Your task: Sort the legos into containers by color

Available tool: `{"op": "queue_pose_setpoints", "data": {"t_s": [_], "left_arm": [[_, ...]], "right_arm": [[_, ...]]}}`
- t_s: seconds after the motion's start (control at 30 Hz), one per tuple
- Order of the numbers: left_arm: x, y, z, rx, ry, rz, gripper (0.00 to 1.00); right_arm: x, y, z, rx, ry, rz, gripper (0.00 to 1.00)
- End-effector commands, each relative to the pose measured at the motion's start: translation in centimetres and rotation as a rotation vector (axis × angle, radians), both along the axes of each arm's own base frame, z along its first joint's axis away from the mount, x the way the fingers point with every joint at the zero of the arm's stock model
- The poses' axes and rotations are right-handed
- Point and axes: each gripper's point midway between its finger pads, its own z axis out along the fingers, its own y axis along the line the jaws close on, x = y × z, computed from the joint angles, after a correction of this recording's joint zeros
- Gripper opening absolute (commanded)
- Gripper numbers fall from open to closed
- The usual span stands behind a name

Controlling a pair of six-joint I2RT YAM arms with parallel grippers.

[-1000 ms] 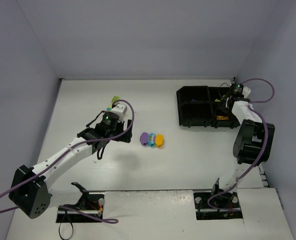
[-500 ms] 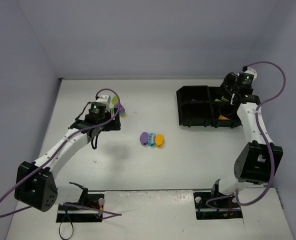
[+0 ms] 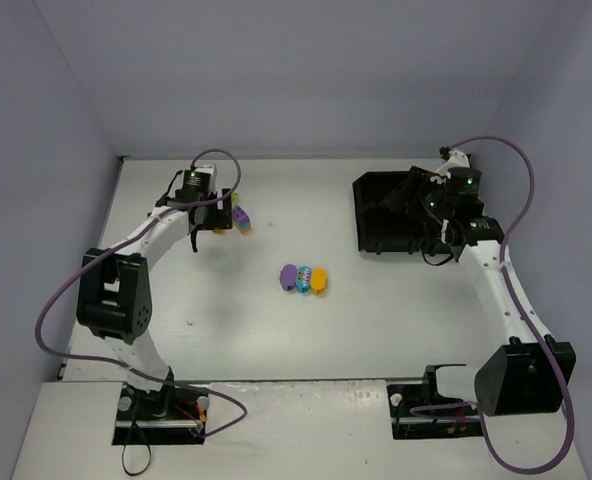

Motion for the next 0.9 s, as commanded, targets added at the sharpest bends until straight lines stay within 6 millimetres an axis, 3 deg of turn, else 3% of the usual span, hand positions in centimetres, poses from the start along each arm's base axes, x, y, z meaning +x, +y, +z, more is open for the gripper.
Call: {"op": "queue_pose_setpoints", "data": {"t_s": [0.0, 0.17, 0.27, 0.43, 0.57, 0.63, 0.7, 0.73, 0.77, 0.83, 0.87], "left_arm": [[2.5, 1.8, 1.1, 0.066, -0.037, -0.019, 0.81], [4.3, 1.9, -0.2, 0.043, -0.038, -0.075, 0.73], [5.2, 1.7, 1.1, -0.001, -0.069, -0.093, 0.69], [8.4, 0.2, 5.4, -0.105, -0.207, -0.108, 0.69], [11.4, -0.4, 6.3, -0.133, -0.251, -0.1, 0.69], [12.7, -0.5, 5.3, -0.133, -0.248, -0.098, 0.69], [14.2, -0.9, 5.9, -0.137, -0.274, -0.107, 0.69], [14.7, -1.1, 4.4, -0.136, -0.247, -0.113, 0.69], [15.5, -1.3, 5.0, -0.132, -0.266, -0.12, 0.69], [16.2, -1.4, 3.5, -0.125, -0.244, -0.125, 0.69], [16.8, -1.4, 3.9, -0.121, -0.26, -0.128, 0.69]], "right_arm": [[-1.1, 1.3, 2.6, 0.04, -0.094, 0.062, 0.64], [-1.9, 1.6, 2.4, 0.034, -0.096, 0.094, 0.64], [-2.4, 2.0, 2.8, 0.049, -0.105, 0.113, 0.64], [-2.6, 2.1, 3.1, 0.05, -0.113, 0.121, 0.64], [-2.6, 2.2, 3.1, 0.053, -0.11, 0.128, 0.64], [-2.7, 2.2, 3.1, 0.053, -0.11, 0.126, 0.64], [-2.8, 2.1, 3.1, 0.052, -0.11, 0.125, 0.64], [-2.9, 2.1, 2.9, 0.054, -0.105, 0.124, 0.64], [-2.9, 2.1, 2.9, 0.055, -0.103, 0.123, 0.65], [-3.0, 2.2, 2.8, 0.056, -0.1, 0.125, 0.65], [-3.0, 2.2, 2.8, 0.056, -0.098, 0.126, 0.65]]}}
